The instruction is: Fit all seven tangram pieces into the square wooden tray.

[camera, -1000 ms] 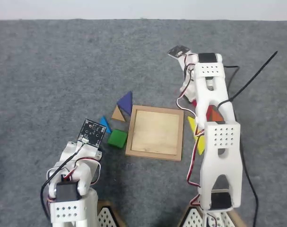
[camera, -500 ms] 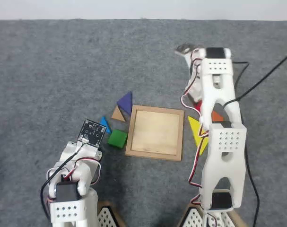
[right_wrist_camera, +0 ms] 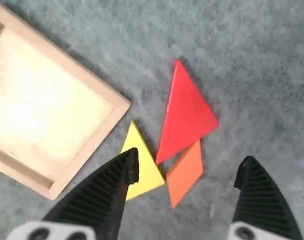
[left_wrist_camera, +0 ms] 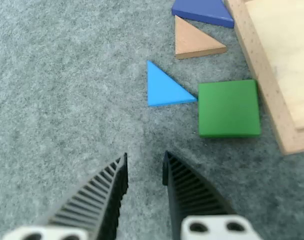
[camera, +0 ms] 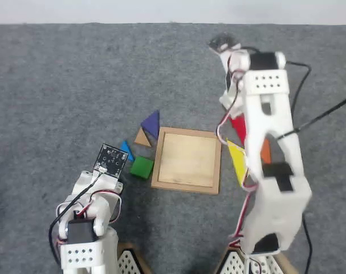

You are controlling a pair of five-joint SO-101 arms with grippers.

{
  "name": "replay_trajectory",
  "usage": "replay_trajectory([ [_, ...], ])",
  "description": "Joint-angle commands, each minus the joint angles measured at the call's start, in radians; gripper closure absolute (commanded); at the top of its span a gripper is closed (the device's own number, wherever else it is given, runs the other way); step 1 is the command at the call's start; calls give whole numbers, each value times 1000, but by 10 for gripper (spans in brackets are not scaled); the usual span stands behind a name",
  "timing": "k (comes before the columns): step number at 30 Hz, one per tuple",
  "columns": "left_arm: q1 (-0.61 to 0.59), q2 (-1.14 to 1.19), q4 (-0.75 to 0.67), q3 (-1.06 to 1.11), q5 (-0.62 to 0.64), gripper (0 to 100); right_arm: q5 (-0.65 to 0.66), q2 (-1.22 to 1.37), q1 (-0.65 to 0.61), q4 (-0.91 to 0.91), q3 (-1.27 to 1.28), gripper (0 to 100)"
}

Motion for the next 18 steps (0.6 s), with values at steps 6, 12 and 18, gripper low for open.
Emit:
replay_trajectory([
  [6, -5, -20, 9, -7, -9, 892, -3, -186, -1, -522, 560, 688],
  [12, -5, -20, 9, -7, -9, 892, 35, 93, 5, -501, 381, 686],
  [18, -5, -20, 9, -7, -9, 892, 8, 223, 50, -476, 258, 599],
])
